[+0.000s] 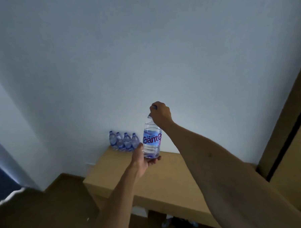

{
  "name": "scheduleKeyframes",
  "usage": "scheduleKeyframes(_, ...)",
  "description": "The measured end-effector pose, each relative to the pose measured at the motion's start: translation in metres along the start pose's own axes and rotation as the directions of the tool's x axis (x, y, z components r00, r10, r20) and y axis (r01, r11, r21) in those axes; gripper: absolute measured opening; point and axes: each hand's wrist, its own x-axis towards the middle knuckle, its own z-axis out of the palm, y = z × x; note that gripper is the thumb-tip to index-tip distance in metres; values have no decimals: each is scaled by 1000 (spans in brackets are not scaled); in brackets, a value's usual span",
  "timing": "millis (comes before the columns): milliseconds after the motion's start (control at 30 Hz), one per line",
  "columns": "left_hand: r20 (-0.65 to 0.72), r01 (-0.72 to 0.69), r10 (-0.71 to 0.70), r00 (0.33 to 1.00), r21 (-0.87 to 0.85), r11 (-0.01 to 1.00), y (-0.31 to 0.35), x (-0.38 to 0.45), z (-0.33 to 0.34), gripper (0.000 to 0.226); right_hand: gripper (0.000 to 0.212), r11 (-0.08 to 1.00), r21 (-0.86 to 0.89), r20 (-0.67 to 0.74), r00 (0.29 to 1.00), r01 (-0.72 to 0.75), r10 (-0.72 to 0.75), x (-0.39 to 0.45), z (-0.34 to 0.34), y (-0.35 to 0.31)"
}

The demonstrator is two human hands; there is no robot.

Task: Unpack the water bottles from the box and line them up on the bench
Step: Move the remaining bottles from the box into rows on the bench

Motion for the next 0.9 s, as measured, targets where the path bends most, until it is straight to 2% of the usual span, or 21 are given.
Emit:
scheduleKeyframes(133,-6,-7,8,1000,140,990,21,7,-37,25,21,990,-103,139,987,94,-79,15,53,-14)
scheduleKeyframes(233,-80,-66,98,992,333,941,26,22,-58,36,18,976,-143,203,970,162,-132,32,80,-16)
scheduleKeyframes(267,-117,-87,136,984,352,932,27,30,-65,35,21,968,-160,227,962,193,-155,40,87,-16)
scheduleKeyframes(367,-160,-111,176,971,347,931,37,53,-82,38,31,928,-236,295,931,288,-214,71,107,-20)
scheduleKeyframes(467,-185,-44,107,977,317,947,52,78,-95,43,37,915,-251,294,925,316,-239,102,127,-23)
scheduleKeyframes(533,-183,5,57,982,320,948,63,93,-101,46,36,913,-254,272,930,318,-248,119,137,-22)
scheduleKeyframes(667,-150,3,51,987,340,941,73,118,-103,40,34,862,-347,305,913,370,-269,152,153,-13)
scheduleKeyframes(767,-175,-5,85,981,415,910,65,132,-101,49,36,786,-440,400,878,434,-262,167,160,-3)
scheduleKeyframes(833,-207,-1,108,972,459,888,53,141,-105,42,36,718,-487,507,830,497,-232,174,168,2)
scheduleKeyframes(900,-241,45,76,968,459,887,44,151,-111,32,34,675,-523,600,787,520,-142,182,180,8)
